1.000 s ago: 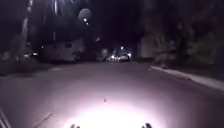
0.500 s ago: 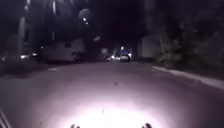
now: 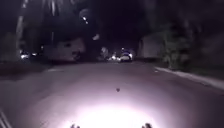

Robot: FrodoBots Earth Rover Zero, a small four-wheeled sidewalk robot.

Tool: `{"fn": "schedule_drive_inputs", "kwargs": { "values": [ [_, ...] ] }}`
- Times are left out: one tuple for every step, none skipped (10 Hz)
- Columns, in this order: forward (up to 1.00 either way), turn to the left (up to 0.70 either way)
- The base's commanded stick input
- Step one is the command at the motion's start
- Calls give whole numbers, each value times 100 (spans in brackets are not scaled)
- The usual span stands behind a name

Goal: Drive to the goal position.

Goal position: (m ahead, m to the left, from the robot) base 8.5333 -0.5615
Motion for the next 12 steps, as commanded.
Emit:
{"fn": "schedule_drive_inputs", "kwargs": {
  "values": [
    [70, 0],
    [70, 0],
    [70, 0],
    [70, 0],
    [70, 0],
    [70, 0],
    [70, 0],
    [70, 0],
    [70, 0],
    [70, 0],
    [70, 0],
    [70, 0]
  ]
}}
